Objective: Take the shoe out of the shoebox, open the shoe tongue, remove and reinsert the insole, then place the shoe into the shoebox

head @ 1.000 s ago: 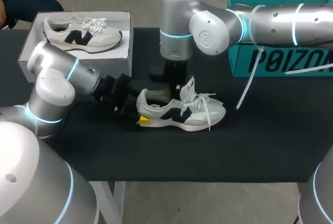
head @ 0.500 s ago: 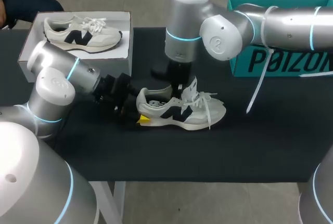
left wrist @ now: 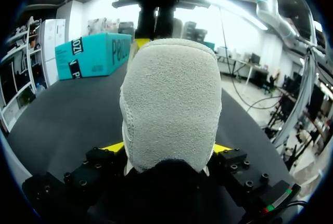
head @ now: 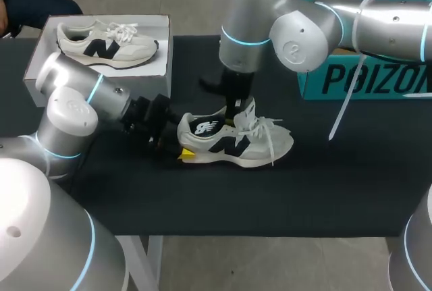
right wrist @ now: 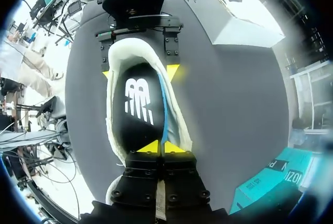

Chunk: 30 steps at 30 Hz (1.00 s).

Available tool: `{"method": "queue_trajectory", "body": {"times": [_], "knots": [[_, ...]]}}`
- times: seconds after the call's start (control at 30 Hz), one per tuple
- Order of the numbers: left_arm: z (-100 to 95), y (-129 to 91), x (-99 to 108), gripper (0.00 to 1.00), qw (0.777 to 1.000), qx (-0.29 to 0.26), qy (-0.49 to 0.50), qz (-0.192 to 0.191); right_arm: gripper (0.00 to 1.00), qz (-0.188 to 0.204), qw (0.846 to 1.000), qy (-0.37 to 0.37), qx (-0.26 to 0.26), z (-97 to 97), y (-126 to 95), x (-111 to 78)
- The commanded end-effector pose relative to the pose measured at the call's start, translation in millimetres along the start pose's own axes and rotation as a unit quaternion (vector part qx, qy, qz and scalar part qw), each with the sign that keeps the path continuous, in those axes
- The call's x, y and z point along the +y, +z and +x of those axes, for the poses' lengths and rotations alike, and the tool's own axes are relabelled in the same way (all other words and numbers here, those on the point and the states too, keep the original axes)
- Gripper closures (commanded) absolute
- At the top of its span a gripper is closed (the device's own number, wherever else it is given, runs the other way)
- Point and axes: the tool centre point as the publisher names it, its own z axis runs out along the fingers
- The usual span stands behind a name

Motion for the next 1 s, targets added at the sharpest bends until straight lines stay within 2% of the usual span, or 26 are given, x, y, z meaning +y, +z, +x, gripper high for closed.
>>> {"method": "queue_trajectory", "body": {"times": [0.03,0.23,0.5,0.73,0.87,1.0], "knots": [[-0.2,2,1,1.0,1.0,0.001,0.0,-0.002,1.0,-0.006,1.0,0.008,-0.007,1.7,-7,-11.8],[-0.2,2,1,1.0,1.0,0.001,0.0,-0.002,1.0,-0.012,0.999,0.027,-0.018,-5.2,-13,-21.9],[-0.2,2,1,1.0,1.0,0.001,0.0,-0.002,1.0,-0.038,0.998,0.021,-0.045,-12.6,-34,-12.6],[-0.2,2,1,1.0,1.0,0.001,0.0,-0.002,1.0,-0.082,0.995,0.037,-0.049,-15.0,-43,-12.2],[-0.2,2,1,1.0,1.0,0.001,0.0,-0.002,1.0,-0.092,0.994,0.038,-0.053,-16.6,-44,-9.5],[-0.2,2,1,1.0,1.0,0.001,0.0,-0.002,1.0,-0.094,0.994,0.033,-0.044,-17.0,-34,-4.0]]}}
